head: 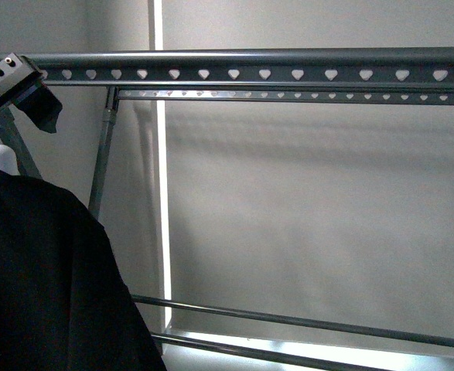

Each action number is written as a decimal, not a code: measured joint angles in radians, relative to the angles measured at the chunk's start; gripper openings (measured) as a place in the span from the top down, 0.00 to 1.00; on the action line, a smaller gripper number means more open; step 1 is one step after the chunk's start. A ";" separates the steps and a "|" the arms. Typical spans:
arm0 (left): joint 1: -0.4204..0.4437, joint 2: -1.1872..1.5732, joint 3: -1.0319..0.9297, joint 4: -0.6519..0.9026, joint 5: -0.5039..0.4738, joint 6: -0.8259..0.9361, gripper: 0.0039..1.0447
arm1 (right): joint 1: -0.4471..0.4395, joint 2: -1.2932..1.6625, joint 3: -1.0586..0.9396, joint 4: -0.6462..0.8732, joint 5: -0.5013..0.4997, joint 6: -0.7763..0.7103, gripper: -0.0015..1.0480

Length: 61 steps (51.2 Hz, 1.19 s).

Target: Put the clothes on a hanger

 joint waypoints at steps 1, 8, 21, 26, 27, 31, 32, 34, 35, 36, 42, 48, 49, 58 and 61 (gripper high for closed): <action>0.000 0.005 0.005 0.000 -0.002 0.000 0.06 | 0.000 0.000 0.000 0.000 0.000 0.000 0.07; -0.004 0.082 0.079 -0.001 -0.037 0.018 0.06 | 0.000 0.000 0.000 0.000 0.000 0.000 0.07; -0.005 0.135 0.127 -0.029 -0.073 0.019 0.39 | 0.000 0.000 0.000 0.000 0.000 0.000 0.07; -0.005 0.139 0.129 -0.034 -0.072 0.018 0.53 | 0.000 0.000 0.000 0.000 0.000 0.000 0.07; -0.005 0.140 0.129 -0.034 -0.071 0.018 0.56 | 0.000 0.000 0.000 0.000 0.000 0.000 0.07; -0.003 0.140 0.129 -0.039 -0.057 0.018 0.71 | 0.000 0.000 0.000 0.000 0.000 0.000 0.07; -0.002 0.140 0.129 -0.041 -0.055 0.017 0.73 | 0.000 0.000 0.000 0.000 0.000 0.000 0.07; 0.000 0.140 0.128 -0.045 -0.049 0.016 0.78 | 0.000 0.000 0.000 0.000 0.000 0.000 0.07; 0.002 0.140 0.127 -0.046 -0.045 0.016 0.81 | 0.000 0.000 0.000 0.000 0.000 0.000 0.07; 0.003 0.140 0.126 -0.046 -0.042 0.014 0.83 | 0.000 0.000 0.000 0.000 0.000 0.000 0.07; 0.013 0.131 0.103 -0.053 -0.010 -0.033 0.94 | 0.000 0.000 0.000 0.000 0.000 0.000 0.07; 0.026 0.096 0.057 -0.079 0.044 -0.045 0.95 | 0.000 0.000 0.000 0.000 0.000 0.000 0.07; 0.027 0.090 0.051 -0.079 0.050 -0.044 0.95 | 0.000 0.000 0.000 0.000 0.000 0.000 0.07; 0.034 -0.026 -0.005 -0.150 0.176 0.023 0.95 | 0.000 0.000 0.000 0.000 0.000 0.000 0.07; 0.029 -0.058 -0.007 -0.195 0.242 0.069 0.95 | 0.000 0.000 0.000 0.000 0.000 0.000 0.07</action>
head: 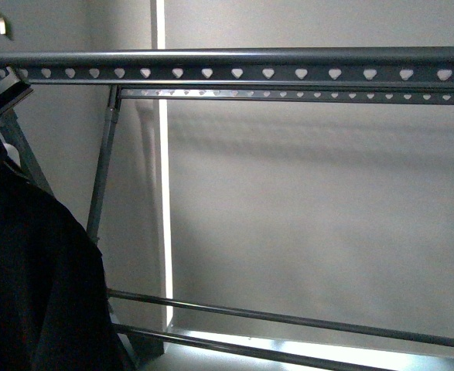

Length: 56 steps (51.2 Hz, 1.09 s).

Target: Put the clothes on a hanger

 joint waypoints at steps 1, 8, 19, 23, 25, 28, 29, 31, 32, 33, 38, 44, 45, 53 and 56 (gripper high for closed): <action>-0.005 -0.012 0.000 -0.021 0.030 0.021 0.95 | 0.000 0.000 0.000 0.000 0.000 0.000 0.07; -0.071 -0.084 -0.011 -0.186 0.285 0.196 0.95 | 0.000 0.000 0.000 0.000 0.000 0.000 0.07; -0.147 -0.117 0.003 -0.328 0.431 0.595 0.95 | 0.000 0.000 0.000 0.000 0.000 0.000 0.07; -0.157 -0.117 0.028 -0.343 0.462 0.716 0.96 | 0.000 0.000 0.000 0.000 0.000 0.000 0.07; -0.159 -0.116 0.041 -0.357 0.484 0.780 0.96 | 0.000 0.000 0.000 0.000 0.000 0.000 0.07; -0.164 -0.113 0.063 -0.373 0.500 0.933 0.96 | 0.000 0.000 0.000 0.000 0.000 0.000 0.07; -0.165 -0.110 0.068 -0.370 0.500 0.970 0.96 | 0.000 0.000 0.000 0.000 0.000 0.000 0.07; -0.166 -0.101 0.082 -0.370 0.505 1.092 0.96 | 0.000 0.000 0.000 0.000 -0.001 0.000 0.07; -0.167 -0.094 0.090 -0.370 0.505 1.148 0.96 | 0.000 0.000 0.000 0.000 0.000 0.000 0.07; -0.167 -0.087 0.097 -0.367 0.504 1.205 0.96 | 0.000 0.000 0.000 0.000 0.000 0.000 0.07; -0.167 -0.042 0.142 -0.366 0.493 1.448 0.96 | 0.000 0.000 0.000 0.000 0.000 0.000 0.07; -0.167 -0.009 0.173 -0.365 0.490 1.620 0.96 | 0.000 0.000 0.000 0.000 0.000 0.000 0.07; -0.167 -0.001 0.179 -0.361 0.495 1.667 0.96 | 0.000 0.000 0.000 0.000 0.000 0.000 0.07; -0.178 0.053 0.232 -0.364 0.531 2.008 0.96 | 0.000 0.000 0.000 0.000 0.000 0.000 0.07; -0.185 0.072 0.251 -0.340 0.523 2.102 0.96 | 0.000 0.000 0.000 0.000 0.000 0.000 0.07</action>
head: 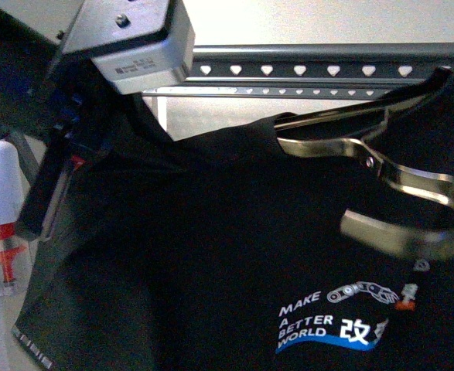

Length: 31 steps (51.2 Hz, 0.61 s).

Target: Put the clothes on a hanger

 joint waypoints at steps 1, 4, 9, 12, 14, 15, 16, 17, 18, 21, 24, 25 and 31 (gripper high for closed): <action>-0.002 0.006 0.005 0.007 -0.002 0.021 0.96 | 0.000 0.000 0.000 0.000 0.000 0.000 0.07; -0.014 0.032 0.032 0.039 -0.015 0.108 0.96 | 0.000 0.000 0.000 0.000 0.000 0.000 0.07; -0.049 0.081 0.072 0.092 -0.042 0.217 0.96 | 0.000 0.000 0.000 0.000 0.000 0.000 0.07; -0.065 0.093 0.075 0.112 -0.049 0.252 0.96 | 0.000 0.000 0.000 0.000 0.000 0.000 0.07; -0.072 0.098 0.075 0.114 -0.050 0.266 0.96 | 0.000 0.000 0.000 0.000 0.000 0.000 0.07; -0.074 0.099 0.075 0.115 -0.050 0.271 0.96 | 0.000 0.000 0.000 0.000 0.000 0.000 0.07; -0.076 0.099 0.075 0.115 -0.049 0.276 0.96 | 0.000 0.000 0.000 0.000 0.000 0.000 0.07; -0.077 0.100 0.075 0.115 -0.050 0.280 0.96 | 0.000 0.000 0.000 0.000 0.000 0.000 0.07; -0.077 0.100 0.075 0.115 -0.050 0.285 0.96 | 0.000 0.000 0.000 0.000 0.000 0.000 0.07; -0.077 0.100 0.075 0.115 -0.052 0.290 0.96 | 0.000 0.000 0.000 0.000 0.000 0.000 0.07; -0.077 0.100 0.076 0.115 -0.053 0.292 0.96 | 0.000 0.000 0.000 0.000 0.000 0.000 0.07; -0.077 0.100 0.076 0.115 -0.053 0.292 0.96 | 0.000 0.000 0.000 0.000 0.000 0.000 0.07; -0.075 0.100 0.077 0.115 -0.053 0.292 0.96 | 0.000 0.000 0.000 0.000 0.000 0.000 0.07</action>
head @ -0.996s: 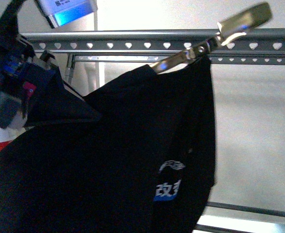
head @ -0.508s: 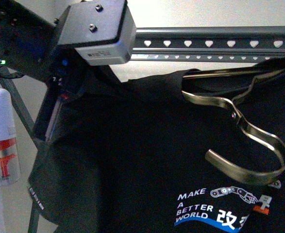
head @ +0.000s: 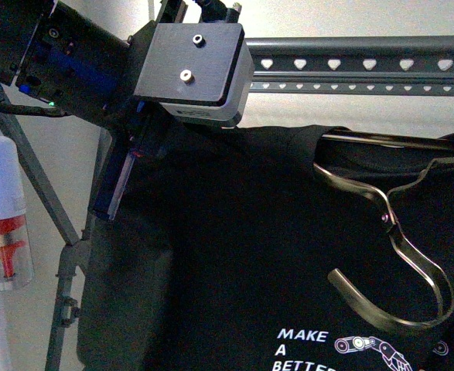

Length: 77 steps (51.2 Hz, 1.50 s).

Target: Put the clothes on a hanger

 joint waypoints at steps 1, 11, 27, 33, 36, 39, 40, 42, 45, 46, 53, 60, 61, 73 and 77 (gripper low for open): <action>0.001 0.000 0.000 0.000 0.000 0.000 0.96 | 0.000 0.000 0.000 0.000 0.000 0.000 0.07; 0.001 0.000 0.000 0.000 0.001 0.000 0.96 | -0.049 0.035 0.006 0.011 -0.153 0.083 0.07; 0.003 0.000 0.002 0.000 0.001 0.000 0.96 | -0.327 0.845 0.390 0.353 -0.686 -0.265 0.07; 0.002 0.000 0.002 0.000 0.001 0.000 0.96 | -0.288 0.952 0.491 0.248 -0.682 -0.667 0.07; 0.001 0.000 0.002 0.000 0.001 0.000 0.96 | -0.272 0.984 0.530 0.213 -0.681 -0.814 0.07; 0.000 0.000 0.002 0.000 0.002 0.001 0.96 | -0.246 1.027 0.578 0.209 -0.655 -1.004 0.07; 0.000 0.000 0.002 0.000 0.002 0.003 0.96 | -0.237 1.041 0.593 0.209 -0.648 -1.082 0.07; 0.000 0.000 0.002 0.000 0.002 0.005 0.96 | -0.219 1.066 0.624 0.213 -0.636 -1.178 0.07; 0.000 0.000 0.002 0.000 0.001 0.006 0.96 | -0.196 1.096 0.662 0.218 -0.621 -1.286 0.07; 0.000 0.000 0.002 0.000 0.001 0.006 0.96 | -0.186 1.107 0.679 0.216 -0.615 -1.320 0.07; 0.002 0.000 0.002 0.000 0.001 0.007 0.96 | -0.132 1.186 0.773 0.163 -0.560 -1.471 0.07; 0.002 0.000 0.002 0.000 0.001 0.008 0.96 | -0.101 1.296 0.861 0.147 -0.484 -1.520 0.07; 0.002 0.000 0.002 0.000 0.001 0.008 0.96 | -0.100 1.304 0.867 0.147 -0.482 -1.521 0.07; 0.002 0.000 0.003 0.000 0.001 0.008 0.96 | -0.111 1.464 1.014 0.146 -0.397 -1.490 0.41; 0.002 0.000 0.003 0.000 0.001 0.008 0.96 | -0.112 1.483 1.032 0.140 -0.394 -1.473 0.51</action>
